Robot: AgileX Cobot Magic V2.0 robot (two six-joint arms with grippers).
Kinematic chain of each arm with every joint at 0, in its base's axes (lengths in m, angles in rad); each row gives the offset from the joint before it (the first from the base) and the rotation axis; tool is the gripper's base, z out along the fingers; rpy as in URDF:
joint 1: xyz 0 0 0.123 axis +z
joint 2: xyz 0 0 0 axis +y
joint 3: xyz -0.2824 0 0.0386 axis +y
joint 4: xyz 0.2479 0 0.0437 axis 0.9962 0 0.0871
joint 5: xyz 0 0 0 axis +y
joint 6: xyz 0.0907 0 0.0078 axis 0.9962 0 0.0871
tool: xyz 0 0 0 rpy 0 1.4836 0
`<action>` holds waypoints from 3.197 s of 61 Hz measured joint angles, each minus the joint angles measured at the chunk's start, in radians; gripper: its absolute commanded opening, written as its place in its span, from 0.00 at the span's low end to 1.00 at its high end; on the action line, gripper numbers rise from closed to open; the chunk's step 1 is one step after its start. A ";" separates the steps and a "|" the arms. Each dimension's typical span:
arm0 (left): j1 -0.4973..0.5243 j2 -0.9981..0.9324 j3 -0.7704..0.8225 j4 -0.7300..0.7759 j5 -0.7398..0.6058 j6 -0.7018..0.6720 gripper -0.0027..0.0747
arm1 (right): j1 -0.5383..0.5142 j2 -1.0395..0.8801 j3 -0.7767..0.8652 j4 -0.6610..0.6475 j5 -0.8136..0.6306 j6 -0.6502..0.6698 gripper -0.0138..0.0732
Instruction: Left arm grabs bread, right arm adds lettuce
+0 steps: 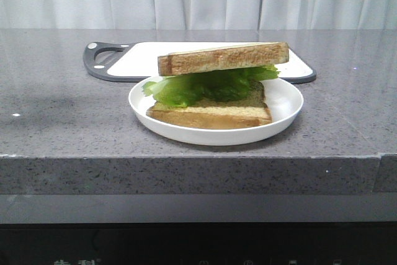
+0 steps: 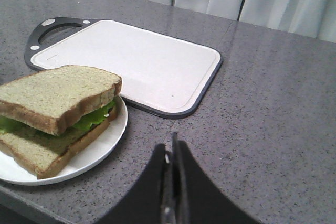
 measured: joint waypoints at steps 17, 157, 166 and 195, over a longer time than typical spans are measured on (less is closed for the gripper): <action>0.000 -0.296 0.237 0.154 -0.261 -0.011 0.01 | 0.000 0.000 0.000 0.000 0.000 0.000 0.08; 0.044 -1.189 0.852 0.864 -0.686 -0.507 0.01 | 0.000 0.000 0.000 0.000 0.000 0.000 0.08; 0.110 -1.192 0.893 0.864 -0.686 -0.512 0.01 | 0.000 0.000 0.000 0.000 0.000 0.000 0.08; 0.116 -1.256 1.101 0.864 -0.708 -0.515 0.01 | 0.000 0.000 0.002 0.000 0.000 0.000 0.08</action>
